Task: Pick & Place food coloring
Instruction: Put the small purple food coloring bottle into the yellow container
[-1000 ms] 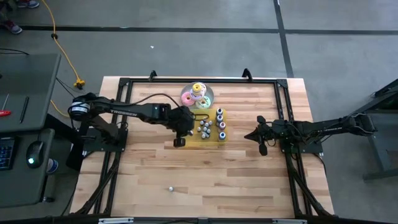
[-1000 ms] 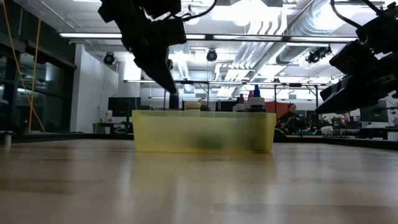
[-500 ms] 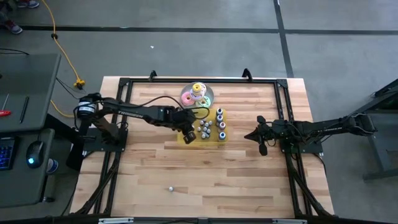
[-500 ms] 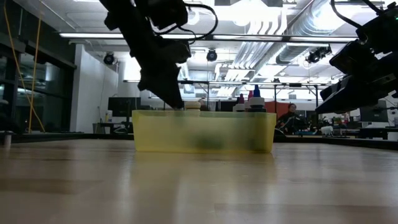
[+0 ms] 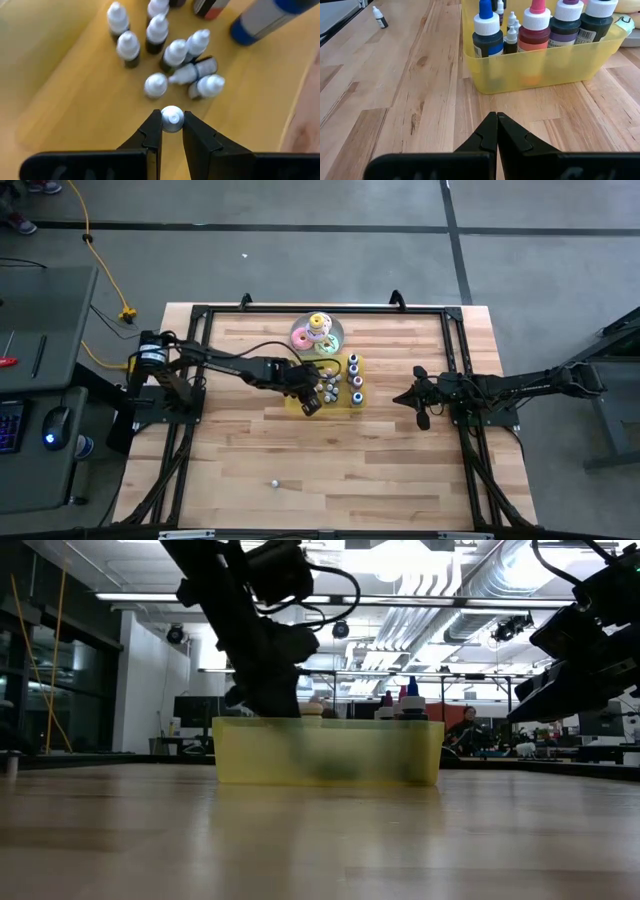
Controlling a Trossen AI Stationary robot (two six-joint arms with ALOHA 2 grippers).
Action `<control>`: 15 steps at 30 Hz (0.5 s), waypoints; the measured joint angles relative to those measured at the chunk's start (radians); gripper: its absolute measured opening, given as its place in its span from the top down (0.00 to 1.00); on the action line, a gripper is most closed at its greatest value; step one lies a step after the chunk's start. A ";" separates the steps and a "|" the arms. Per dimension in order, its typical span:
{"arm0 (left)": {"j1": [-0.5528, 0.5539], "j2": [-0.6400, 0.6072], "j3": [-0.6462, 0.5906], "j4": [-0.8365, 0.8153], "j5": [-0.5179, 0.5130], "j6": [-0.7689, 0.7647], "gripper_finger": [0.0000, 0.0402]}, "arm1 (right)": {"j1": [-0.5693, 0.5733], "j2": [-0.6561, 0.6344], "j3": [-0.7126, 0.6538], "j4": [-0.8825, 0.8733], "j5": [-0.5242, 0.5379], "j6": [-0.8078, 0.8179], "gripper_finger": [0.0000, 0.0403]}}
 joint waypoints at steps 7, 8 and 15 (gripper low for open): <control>0.000 0.023 0.000 0.035 -0.006 -0.019 0.88 | 0.000 0.000 0.000 0.000 0.000 0.000 1.00; 0.000 0.023 0.000 0.036 -0.007 -0.021 0.88 | 0.000 0.000 0.000 0.000 0.000 0.000 1.00; 0.000 0.034 0.000 0.041 -0.008 -0.021 0.88 | 0.000 0.000 0.000 0.001 0.000 0.000 1.00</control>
